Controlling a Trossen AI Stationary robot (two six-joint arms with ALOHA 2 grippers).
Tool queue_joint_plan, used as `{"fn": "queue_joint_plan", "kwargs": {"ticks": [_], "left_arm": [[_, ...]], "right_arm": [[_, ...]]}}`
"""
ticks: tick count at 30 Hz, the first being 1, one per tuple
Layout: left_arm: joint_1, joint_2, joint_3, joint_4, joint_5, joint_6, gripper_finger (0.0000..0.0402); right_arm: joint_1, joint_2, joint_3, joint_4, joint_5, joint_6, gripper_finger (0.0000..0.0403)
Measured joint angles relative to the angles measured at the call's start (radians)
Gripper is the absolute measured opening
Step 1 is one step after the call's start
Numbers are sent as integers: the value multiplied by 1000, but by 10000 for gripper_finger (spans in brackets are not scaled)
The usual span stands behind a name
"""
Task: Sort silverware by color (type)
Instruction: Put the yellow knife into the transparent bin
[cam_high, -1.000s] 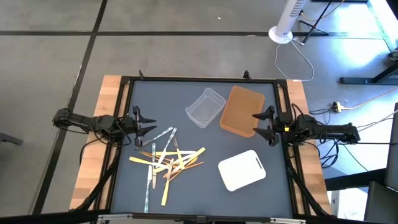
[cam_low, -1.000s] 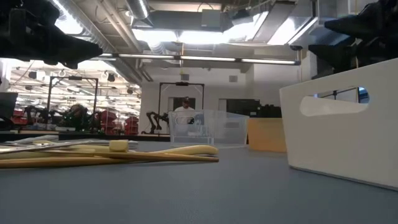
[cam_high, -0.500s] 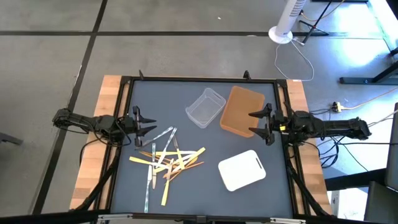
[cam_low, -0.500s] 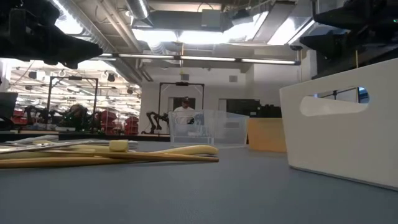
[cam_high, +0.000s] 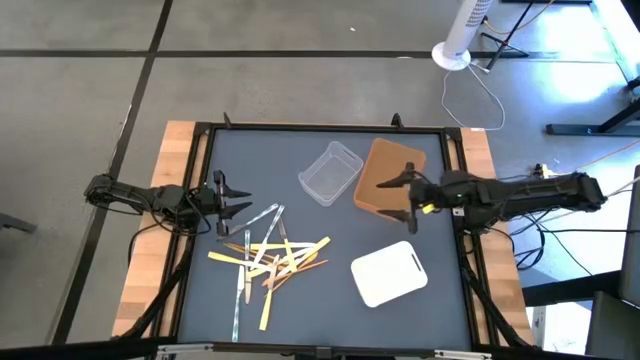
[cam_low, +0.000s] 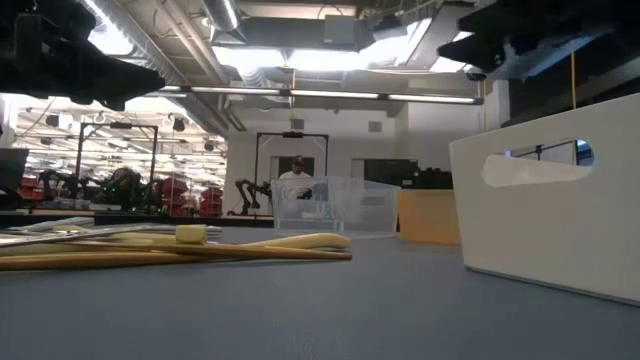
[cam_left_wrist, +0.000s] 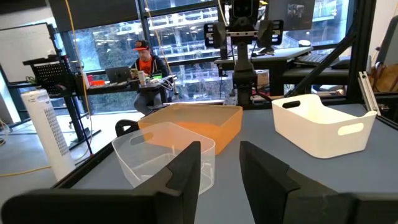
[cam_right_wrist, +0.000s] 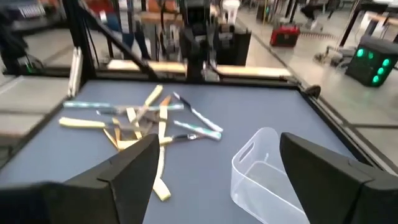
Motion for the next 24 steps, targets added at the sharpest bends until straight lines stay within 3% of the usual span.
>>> {"fn": "queue_joint_plan", "kwargs": {"ticks": [15, 24], "left_arm": [[0, 0, 0, 0, 0, 0, 105], [0, 0, 0, 0, 0, 0, 105]], "right_arm": [[0, 469, 290, -46, 0, -146, 319], [0, 678, 511, -196, 0, -206, 319]]}}
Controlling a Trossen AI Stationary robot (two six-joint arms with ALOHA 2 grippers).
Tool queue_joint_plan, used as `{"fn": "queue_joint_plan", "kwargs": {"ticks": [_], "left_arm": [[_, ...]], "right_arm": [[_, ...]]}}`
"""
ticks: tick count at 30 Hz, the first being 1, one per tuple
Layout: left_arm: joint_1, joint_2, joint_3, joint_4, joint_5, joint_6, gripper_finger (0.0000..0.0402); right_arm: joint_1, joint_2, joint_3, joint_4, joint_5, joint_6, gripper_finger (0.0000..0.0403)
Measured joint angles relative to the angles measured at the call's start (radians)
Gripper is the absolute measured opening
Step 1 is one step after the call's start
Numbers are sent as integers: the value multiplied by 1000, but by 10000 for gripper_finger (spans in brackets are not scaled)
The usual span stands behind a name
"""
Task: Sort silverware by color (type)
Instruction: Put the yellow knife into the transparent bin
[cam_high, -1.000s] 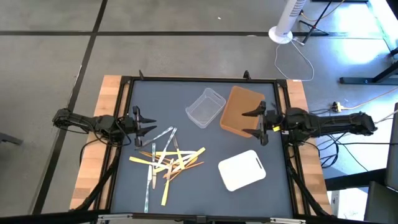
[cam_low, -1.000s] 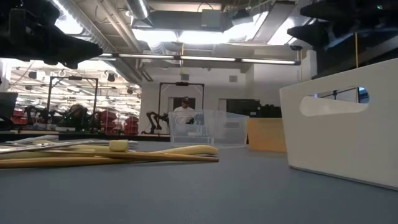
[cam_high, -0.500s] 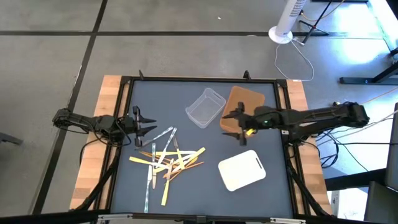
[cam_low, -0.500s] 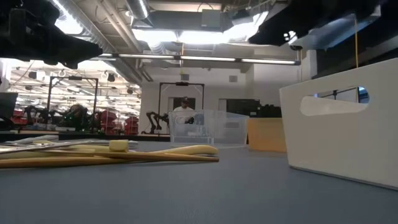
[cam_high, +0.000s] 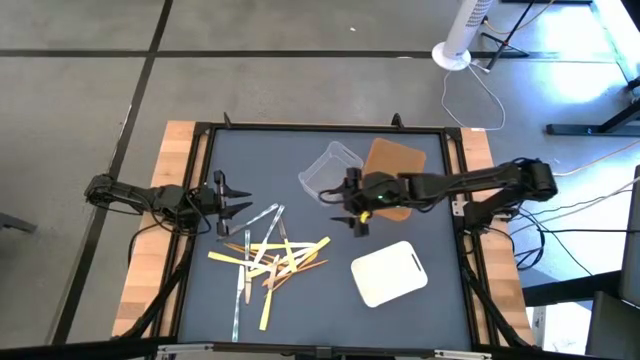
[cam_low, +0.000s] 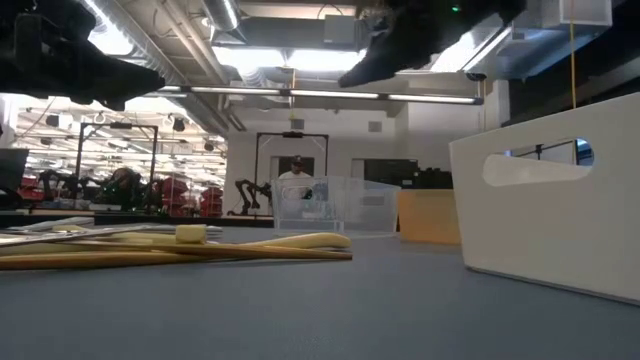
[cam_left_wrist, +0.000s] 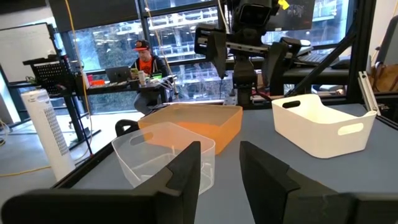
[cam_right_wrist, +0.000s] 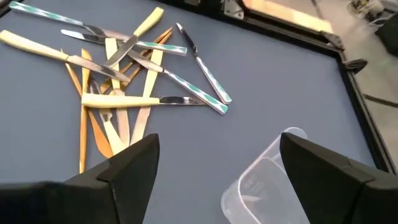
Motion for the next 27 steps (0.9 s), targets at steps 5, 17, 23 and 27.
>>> {"fn": "queue_joint_plan", "kwargs": {"ticks": [5, 17, 23, 27], "left_arm": [[0, 0, 0, 0, 0, 0, 105], [0, 0, 0, 0, -2, -32, 105], [0, 0, 0, 0, -2, -32, 105], [0, 0, 0, 0, -3, -32, 105]], "right_arm": [[0, 81, 80, -62, -42, -35, 319], [1, 192, 95, -94, -178, -92, 319], [1, 253, 95, -80, -226, -117, 319], [1, 288, 95, -39, -246, -117, 319]]}}
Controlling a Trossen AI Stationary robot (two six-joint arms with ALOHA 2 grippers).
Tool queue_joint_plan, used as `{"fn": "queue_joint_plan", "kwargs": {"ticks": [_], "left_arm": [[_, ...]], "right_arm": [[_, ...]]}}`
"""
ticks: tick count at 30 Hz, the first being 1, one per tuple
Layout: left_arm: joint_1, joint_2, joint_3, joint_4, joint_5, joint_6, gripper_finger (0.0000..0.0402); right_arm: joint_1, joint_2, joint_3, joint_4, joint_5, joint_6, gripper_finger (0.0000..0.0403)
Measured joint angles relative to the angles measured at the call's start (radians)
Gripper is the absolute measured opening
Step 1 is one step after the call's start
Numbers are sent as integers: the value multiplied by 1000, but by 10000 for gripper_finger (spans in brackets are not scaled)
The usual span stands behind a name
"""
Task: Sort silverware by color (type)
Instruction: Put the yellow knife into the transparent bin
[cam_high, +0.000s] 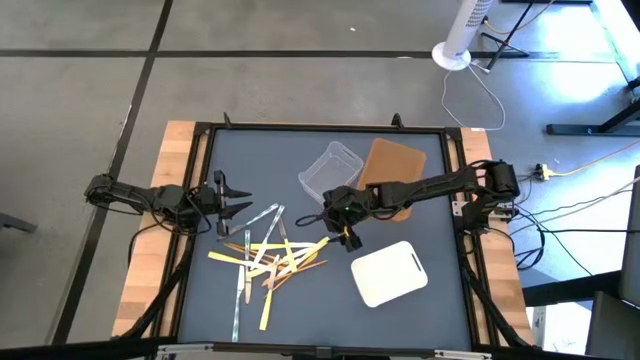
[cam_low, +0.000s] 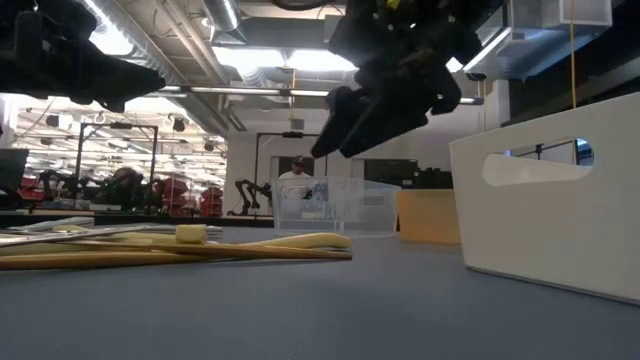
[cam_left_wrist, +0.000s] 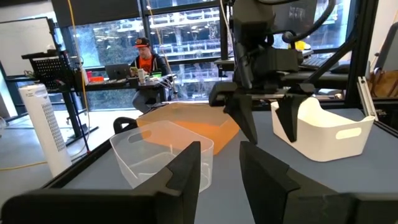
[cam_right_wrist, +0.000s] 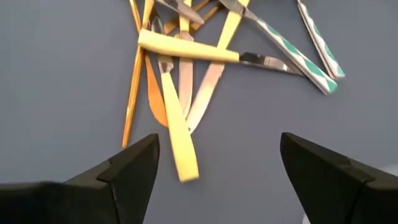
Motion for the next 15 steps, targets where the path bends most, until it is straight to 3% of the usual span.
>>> {"fn": "queue_joint_plan", "kwargs": {"ticks": [15], "left_arm": [[0, 0, 0, 0, 0, 0, 105]], "right_arm": [[14, 137, -1, 111, -94, 16, 319]]}}
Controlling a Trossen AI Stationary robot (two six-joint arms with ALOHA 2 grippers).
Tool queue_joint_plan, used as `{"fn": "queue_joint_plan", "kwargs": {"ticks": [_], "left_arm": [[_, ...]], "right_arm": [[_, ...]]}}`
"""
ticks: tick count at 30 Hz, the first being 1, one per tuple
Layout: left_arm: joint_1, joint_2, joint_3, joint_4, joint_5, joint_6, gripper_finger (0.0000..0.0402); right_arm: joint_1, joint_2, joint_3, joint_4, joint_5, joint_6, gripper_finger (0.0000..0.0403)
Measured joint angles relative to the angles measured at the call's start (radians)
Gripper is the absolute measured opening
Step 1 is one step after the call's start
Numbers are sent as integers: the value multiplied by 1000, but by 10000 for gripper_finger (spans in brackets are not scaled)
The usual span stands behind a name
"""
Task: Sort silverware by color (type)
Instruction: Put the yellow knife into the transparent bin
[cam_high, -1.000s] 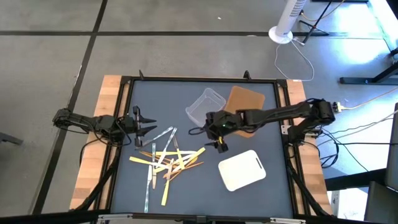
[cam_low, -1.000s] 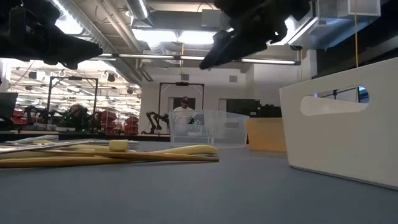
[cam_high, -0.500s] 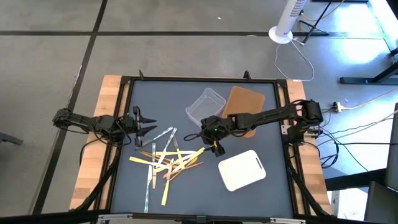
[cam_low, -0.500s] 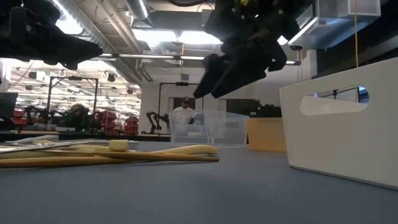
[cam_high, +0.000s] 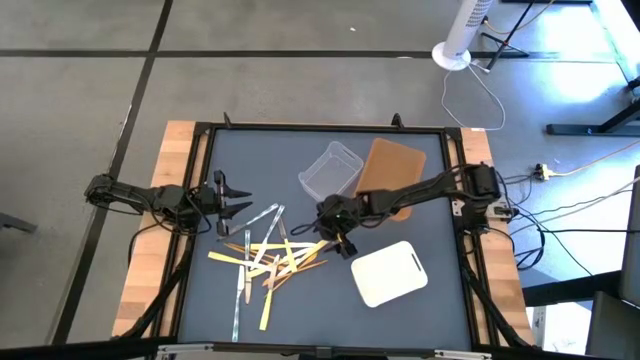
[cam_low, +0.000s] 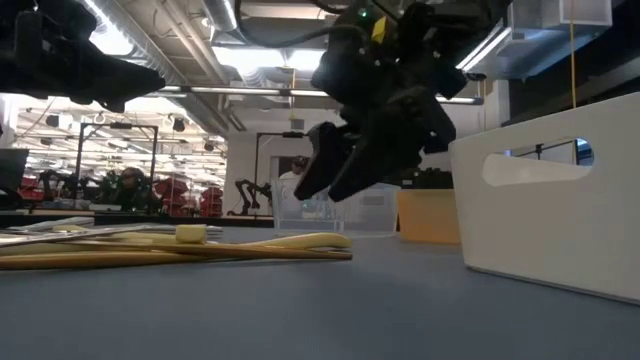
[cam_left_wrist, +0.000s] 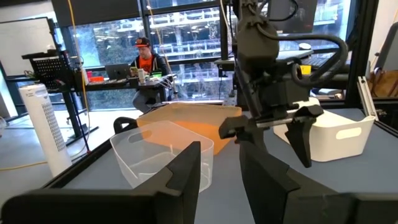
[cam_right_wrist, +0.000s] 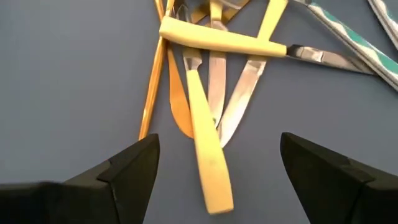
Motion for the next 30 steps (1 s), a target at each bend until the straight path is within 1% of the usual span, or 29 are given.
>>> {"fn": "queue_joint_plan", "kwargs": {"ticks": [9, 11, 13, 16, 20, 22, 26, 30], "left_arm": [[0, 0, 0, 0, 0, 0, 105], [0, 0, 0, 0, 0, 0, 105], [0, 0, 0, 0, 0, 0, 105], [0, 0, 0, 0, 0, 0, 105], [0, 0, 0, 0, 0, 0, 105], [0, 0, 0, 0, 0, 0, 105], [0, 0, 0, 0, 0, 0, 105], [0, 0, 0, 0, -1, 0, 105]], "right_arm": [[6, 0, -1, 13, 11, 0, 319], [15, 0, -1, 12, 33, 0, 319], [28, 0, 20, -31, 53, 3, 319], [50, 0, 85, -141, 103, 6, 319], [86, 0, 174, -279, 227, -2, 319], [98, 0, 219, -331, 265, -6, 319], [99, 16, 270, -394, 274, -2, 319], [96, 46, 290, -422, 319, 0, 319]]}}
